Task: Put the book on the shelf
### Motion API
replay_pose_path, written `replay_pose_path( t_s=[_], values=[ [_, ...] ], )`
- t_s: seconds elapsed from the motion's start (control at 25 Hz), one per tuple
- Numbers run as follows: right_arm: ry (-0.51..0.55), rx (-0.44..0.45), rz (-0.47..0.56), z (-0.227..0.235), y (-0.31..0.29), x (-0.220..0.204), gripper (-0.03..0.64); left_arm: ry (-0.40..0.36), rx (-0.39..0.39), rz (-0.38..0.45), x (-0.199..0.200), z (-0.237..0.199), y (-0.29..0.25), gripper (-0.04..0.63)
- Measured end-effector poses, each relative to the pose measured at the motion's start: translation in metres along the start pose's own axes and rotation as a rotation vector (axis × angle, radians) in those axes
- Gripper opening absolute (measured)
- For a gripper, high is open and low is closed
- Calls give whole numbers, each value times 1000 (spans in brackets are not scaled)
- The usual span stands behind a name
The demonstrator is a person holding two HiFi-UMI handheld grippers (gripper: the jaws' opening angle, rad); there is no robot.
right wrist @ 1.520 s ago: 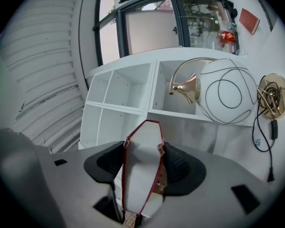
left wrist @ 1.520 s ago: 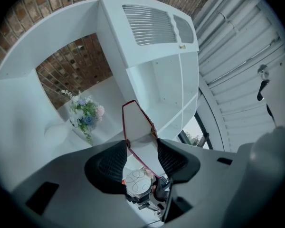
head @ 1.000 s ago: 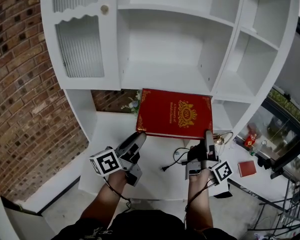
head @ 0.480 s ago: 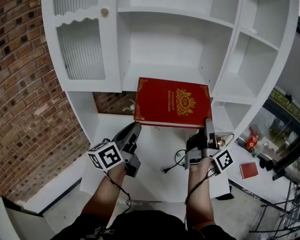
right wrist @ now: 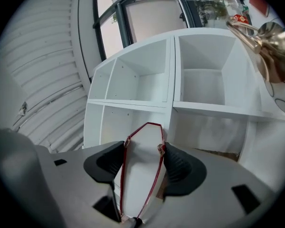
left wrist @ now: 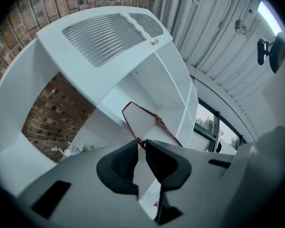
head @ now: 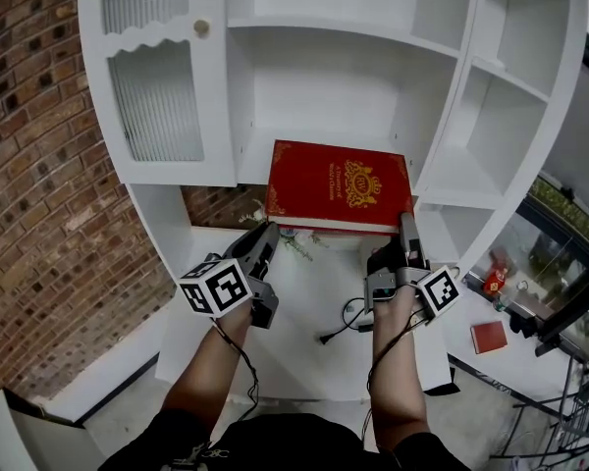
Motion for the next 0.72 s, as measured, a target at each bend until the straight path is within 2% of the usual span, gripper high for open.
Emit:
replay_pose_path(
  t_s=[0.32,0.52,0.64,0.72],
  values=[
    [93,-14,-52,-1,-37,3,284,47,2,33,4,-7,-20,55],
    [120,86,-117,-9,-48,-3,291,64,-20,85,17,-6,-29,55],
    [114,146,-159,-9,-52,-6,293,52,2,92,25,-11,-36,57],
    [102,171,-182,-7,-52,-8,278,73,16,98,29,-18,-40,57]
  ],
)
Point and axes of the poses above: the fingertips, and each gripper's own axes: y backward along the fingers, z to its right, x out of its top, the point moved 1 cm from there along y, backward along the fingers, and after that the axes turned 10 degrees about z, right-handed, at the moved point
